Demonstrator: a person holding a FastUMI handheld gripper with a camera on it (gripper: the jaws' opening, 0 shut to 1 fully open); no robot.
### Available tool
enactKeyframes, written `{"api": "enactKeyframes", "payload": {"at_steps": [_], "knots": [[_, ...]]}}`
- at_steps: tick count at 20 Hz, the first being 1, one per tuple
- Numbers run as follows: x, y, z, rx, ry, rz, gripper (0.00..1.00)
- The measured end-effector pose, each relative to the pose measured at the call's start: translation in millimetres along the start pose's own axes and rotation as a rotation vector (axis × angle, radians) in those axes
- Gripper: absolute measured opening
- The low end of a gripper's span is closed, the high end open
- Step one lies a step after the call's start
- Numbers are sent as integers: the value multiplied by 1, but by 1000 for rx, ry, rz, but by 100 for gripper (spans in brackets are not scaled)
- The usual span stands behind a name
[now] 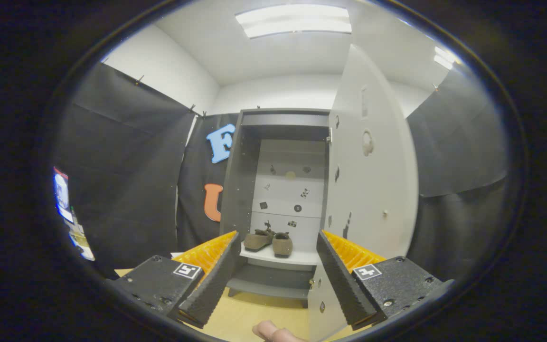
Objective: Open the shoe cabinet door, grab the shoes and put them into the shoe cabinet, then close the shoe cabinet door.
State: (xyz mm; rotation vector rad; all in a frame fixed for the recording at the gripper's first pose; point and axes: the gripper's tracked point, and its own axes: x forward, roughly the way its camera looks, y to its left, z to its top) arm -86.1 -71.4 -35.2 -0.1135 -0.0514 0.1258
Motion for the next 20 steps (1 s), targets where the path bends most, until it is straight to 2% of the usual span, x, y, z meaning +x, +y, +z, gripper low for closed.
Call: {"api": "enactKeyframes", "payload": {"at_steps": [5, 8, 11, 16, 19, 20], "knots": [[-52, -70, -52, 19, 24, -119, 100], [-61, -130, -94, 25, 68, -224, 100], [-56, -174, -136, 90, 121, -288, 100], [-38, -196, -206, 106, 287, -317, 99], [-25, -165, -222, 108, 335, -217, 98], [-24, -166, -220, 95, 326, -219, 96]]}}
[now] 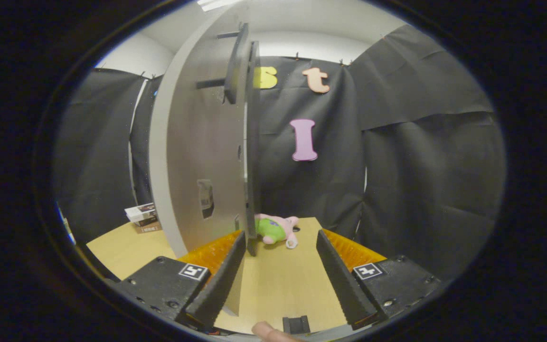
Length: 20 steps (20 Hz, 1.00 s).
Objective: Open the shoe cabinet door, grab the shoes and put them into the shoe cabinet, then close the shoe cabinet door.
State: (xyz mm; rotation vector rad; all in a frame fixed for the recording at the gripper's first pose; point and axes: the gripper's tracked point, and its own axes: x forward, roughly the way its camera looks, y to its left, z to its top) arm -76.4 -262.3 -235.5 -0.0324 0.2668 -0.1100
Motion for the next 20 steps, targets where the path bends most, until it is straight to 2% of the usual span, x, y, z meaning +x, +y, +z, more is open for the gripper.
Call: {"api": "enactKeyframes", "payload": {"at_steps": [9, 20], "knots": [[-2, 22, 1, 3, -31, 10, 94], [11, 104, -18, 30, 11, 194, 94]]}}
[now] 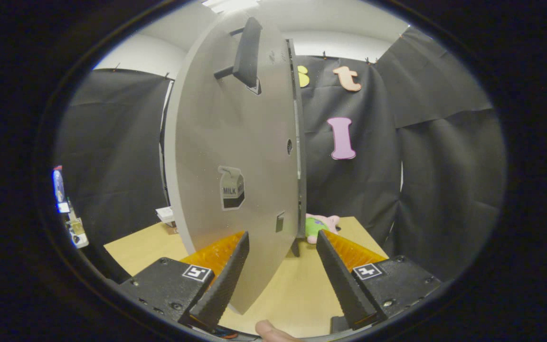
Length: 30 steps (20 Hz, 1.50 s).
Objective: Open the shoe cabinet door, grab the shoes and put them into the shoe cabinet, then close the shoe cabinet door.
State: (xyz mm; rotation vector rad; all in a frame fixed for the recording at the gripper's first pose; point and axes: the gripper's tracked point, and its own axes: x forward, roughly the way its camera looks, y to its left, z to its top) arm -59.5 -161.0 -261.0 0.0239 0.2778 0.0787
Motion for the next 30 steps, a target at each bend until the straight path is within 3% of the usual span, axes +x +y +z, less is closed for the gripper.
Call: {"api": "enactKeyframes", "payload": {"at_steps": [5, 9, 12, 14, 16, 22, 30], "knots": [[24, 19, -1, 15, -17, -35, 94], [46, 56, 0, 3, -20, -3, 93], [61, 106, -12, 2, 0, 108, 94], [70, 147, -27, 80, 53, 243, 94], [70, 167, -35, 126, 104, 305, 95], [61, 162, -20, 54, 42, 239, 95], [14, 143, 32, -17, -89, 141, 95]]}}
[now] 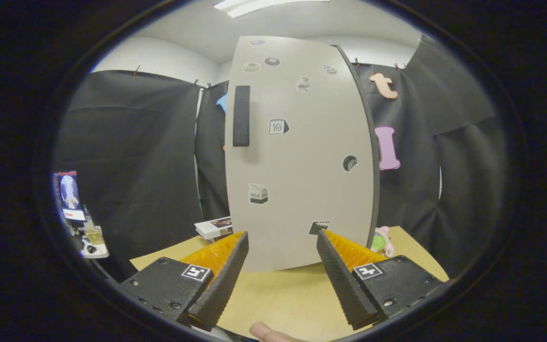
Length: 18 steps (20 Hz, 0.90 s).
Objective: Open the shoe cabinet door, grab the shoes and put them into the shoe cabinet, then close the shoe cabinet door.
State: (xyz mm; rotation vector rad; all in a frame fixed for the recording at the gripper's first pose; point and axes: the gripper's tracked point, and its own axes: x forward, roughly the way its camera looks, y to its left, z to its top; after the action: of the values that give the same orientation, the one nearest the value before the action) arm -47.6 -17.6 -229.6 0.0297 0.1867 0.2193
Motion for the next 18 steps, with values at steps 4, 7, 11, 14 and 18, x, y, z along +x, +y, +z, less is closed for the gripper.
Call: {"api": "enactKeyframes", "payload": {"at_steps": [4, 7, 11, 14, 18], "knots": [[-25, -8, 40, 12, -71, -41, 95], [-47, -13, 74, 4, -125, -71, 96], [-72, -20, 101, 4, -148, -136, 97], [-86, -18, 108, 7, -162, -162, 97], [-89, -9, 101, 22, -152, -128, 96]]}}
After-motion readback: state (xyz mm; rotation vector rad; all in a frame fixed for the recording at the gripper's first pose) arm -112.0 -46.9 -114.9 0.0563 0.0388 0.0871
